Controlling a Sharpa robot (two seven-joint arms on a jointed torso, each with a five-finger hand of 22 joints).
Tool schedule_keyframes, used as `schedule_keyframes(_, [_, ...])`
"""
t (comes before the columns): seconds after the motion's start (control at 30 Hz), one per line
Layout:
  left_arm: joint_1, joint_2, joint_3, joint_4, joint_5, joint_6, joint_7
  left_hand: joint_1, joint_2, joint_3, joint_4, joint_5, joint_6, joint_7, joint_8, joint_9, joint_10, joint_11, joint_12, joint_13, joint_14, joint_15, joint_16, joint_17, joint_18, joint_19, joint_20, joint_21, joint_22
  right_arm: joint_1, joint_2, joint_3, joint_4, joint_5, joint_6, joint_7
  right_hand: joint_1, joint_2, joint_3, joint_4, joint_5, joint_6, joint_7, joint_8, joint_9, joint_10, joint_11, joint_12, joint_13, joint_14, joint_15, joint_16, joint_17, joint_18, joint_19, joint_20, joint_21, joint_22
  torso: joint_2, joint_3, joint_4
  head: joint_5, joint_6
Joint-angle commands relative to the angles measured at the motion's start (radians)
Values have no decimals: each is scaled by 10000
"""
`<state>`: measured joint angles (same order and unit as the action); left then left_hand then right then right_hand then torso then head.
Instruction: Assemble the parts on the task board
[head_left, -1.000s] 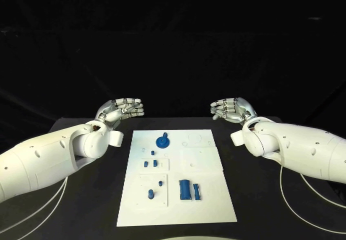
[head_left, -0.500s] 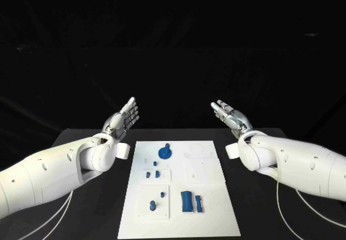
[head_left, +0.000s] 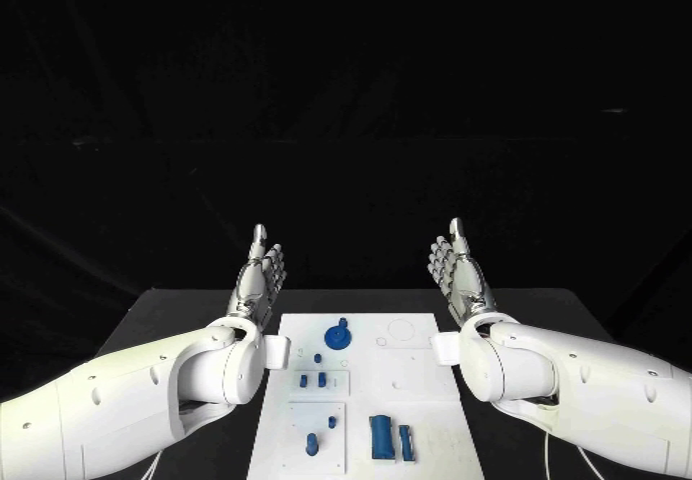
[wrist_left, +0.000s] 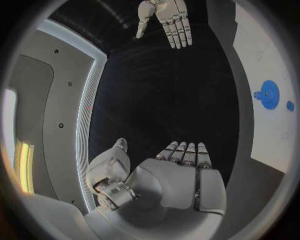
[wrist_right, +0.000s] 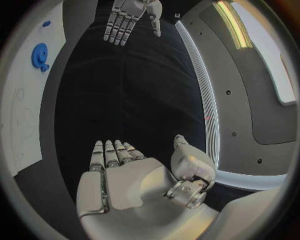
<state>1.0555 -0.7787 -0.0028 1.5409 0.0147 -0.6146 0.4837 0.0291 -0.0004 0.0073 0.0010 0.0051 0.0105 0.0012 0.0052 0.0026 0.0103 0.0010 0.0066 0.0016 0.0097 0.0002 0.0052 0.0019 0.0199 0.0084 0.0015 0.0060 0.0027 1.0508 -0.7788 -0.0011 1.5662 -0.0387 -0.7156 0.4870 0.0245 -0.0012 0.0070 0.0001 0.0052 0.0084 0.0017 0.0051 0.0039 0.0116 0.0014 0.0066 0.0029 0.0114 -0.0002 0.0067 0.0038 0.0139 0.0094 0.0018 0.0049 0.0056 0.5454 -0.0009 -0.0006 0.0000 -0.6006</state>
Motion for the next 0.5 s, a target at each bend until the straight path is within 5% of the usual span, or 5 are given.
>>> schedule_keyframes(0.03, [-39, -9, 24, 221, -144, -1437, 351, -291, 4, -73, -10, -51, -105, -12, -52, -26, -103, -10, -66, -16, -97, -2, -52, -19, -199, -84, -15, -60, -27, -8, -12, 11, 38, 387, -544, 330, -245, 12, -70, -1, -52, -84, -17, -51, -39, -116, -14, -66, -29, -114, 2, -67, -38, -139, -94, -18, -49, -56, -12, 9, 6, 0, 6])
schedule_keyframes(0.5, [-55, -13, 28, 291, -147, -1554, 363, -291, 4, -73, -10, -51, -105, -12, -52, -26, -103, -10, -66, -16, -97, -2, -52, -19, -199, -84, -15, -60, -27, -8, -12, 11, 38, 387, -544, 330, -245, 12, -70, -1, -52, -84, -17, -51, -39, -116, -14, -66, -29, -114, 2, -67, -38, -139, -94, -18, -49, -56, -12, 9, 6, 0, 6])
